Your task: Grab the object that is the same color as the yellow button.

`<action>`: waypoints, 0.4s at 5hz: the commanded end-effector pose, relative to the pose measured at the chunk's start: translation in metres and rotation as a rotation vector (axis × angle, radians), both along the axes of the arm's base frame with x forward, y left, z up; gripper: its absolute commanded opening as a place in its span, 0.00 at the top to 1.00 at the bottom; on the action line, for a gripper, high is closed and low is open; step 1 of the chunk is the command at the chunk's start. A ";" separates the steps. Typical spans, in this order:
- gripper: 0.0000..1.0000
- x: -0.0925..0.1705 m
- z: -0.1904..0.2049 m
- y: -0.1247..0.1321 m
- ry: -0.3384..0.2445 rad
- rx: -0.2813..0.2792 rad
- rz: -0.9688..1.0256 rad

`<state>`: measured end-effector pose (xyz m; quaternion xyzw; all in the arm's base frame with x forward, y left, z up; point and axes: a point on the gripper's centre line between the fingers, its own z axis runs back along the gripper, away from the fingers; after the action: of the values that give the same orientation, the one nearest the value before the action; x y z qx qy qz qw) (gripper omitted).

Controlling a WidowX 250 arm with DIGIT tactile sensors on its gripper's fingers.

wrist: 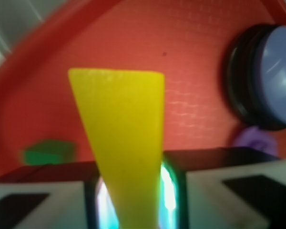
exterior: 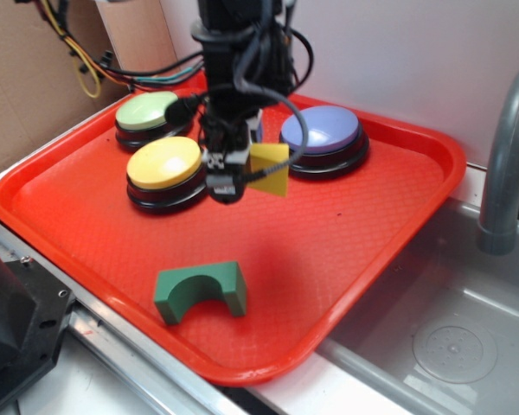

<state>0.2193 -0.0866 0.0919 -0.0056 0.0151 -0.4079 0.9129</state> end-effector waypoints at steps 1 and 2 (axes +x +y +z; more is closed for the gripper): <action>1.00 -0.025 0.069 0.019 -0.116 -0.055 0.387; 1.00 -0.041 0.087 0.037 -0.169 -0.047 0.533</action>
<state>0.1791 -0.0369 0.1729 0.0032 -0.0586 -0.1527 0.9865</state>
